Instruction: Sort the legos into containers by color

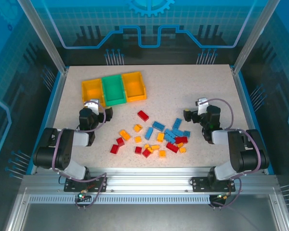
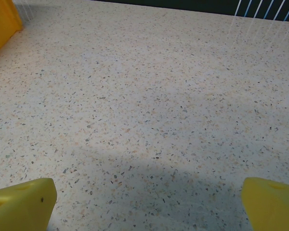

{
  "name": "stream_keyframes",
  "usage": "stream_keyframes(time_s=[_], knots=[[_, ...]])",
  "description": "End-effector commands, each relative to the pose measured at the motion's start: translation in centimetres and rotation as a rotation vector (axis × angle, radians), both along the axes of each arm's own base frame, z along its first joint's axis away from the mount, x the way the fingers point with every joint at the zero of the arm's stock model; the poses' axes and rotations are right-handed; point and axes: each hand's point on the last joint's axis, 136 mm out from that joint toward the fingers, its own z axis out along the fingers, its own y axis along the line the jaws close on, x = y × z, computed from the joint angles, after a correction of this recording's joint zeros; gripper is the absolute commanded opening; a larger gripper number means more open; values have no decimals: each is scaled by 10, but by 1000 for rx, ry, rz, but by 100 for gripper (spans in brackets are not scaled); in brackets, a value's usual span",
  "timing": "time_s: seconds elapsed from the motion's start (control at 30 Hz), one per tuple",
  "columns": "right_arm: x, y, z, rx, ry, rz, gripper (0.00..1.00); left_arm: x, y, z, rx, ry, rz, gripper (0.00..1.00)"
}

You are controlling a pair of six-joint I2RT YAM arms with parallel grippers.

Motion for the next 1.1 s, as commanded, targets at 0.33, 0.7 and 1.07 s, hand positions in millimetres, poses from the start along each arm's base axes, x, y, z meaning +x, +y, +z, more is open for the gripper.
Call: stream_keyframes(time_s=[0.33,0.7,1.07], knots=[[6,-5,9,0,-34,-10,100,5,1,3,15,-9,5,99],[17,3,44,50,191,-14,87,-6,32,71,-21,52,210,99],[42,115,97,50,401,139,86,-60,52,114,-187,154,413,99]])
